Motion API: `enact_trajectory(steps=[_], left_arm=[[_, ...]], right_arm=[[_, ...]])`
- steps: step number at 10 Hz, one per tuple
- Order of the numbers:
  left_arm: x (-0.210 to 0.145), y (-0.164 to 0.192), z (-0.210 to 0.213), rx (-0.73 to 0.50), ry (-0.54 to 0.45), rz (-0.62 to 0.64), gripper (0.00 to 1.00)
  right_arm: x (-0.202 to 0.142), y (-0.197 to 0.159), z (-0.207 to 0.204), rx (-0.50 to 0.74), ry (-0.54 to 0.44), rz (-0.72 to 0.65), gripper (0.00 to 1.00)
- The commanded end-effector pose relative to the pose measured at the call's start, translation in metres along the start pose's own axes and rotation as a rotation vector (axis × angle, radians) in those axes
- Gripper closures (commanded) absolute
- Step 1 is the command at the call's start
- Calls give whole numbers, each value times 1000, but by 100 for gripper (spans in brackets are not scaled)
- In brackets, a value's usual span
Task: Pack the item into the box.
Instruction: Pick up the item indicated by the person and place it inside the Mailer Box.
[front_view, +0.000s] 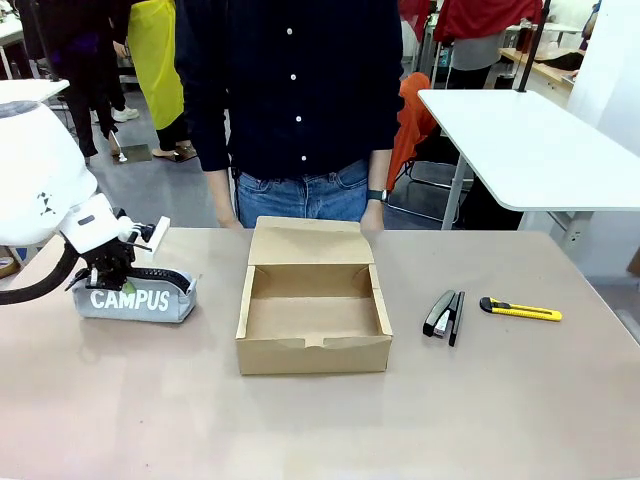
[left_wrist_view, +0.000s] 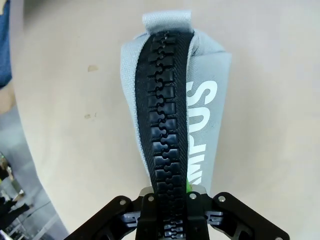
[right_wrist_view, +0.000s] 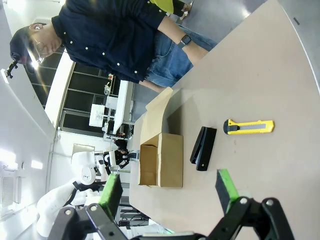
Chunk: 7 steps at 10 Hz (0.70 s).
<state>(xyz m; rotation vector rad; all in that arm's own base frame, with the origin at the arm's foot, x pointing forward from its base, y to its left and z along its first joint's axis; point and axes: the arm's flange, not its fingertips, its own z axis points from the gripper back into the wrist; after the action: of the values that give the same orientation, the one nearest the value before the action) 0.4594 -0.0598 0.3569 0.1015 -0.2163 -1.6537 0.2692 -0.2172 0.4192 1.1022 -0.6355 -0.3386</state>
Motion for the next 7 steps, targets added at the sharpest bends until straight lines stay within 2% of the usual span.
enact_trajectory(steps=[1,3,4,5,6,7], left_arm=[[-12,-4,43,-89,-144,-1,100],[-24,-9,93,-92,-202,35,100],[-22,-19,109,-69,-163,79,100],[-21,-35,116,-18,-146,46,100],[-17,-15,94,-80,-180,44,100],[-17,-15,94,-80,-180,44,100]], right_arm=[[3,-2,-1,22,-19,27,0],[3,-2,-1,22,-19,27,0],[3,-2,-1,22,-19,27,0],[3,-2,-1,22,-19,27,0],[3,-2,-1,22,-19,27,0],[3,-2,-1,22,-19,27,0]])
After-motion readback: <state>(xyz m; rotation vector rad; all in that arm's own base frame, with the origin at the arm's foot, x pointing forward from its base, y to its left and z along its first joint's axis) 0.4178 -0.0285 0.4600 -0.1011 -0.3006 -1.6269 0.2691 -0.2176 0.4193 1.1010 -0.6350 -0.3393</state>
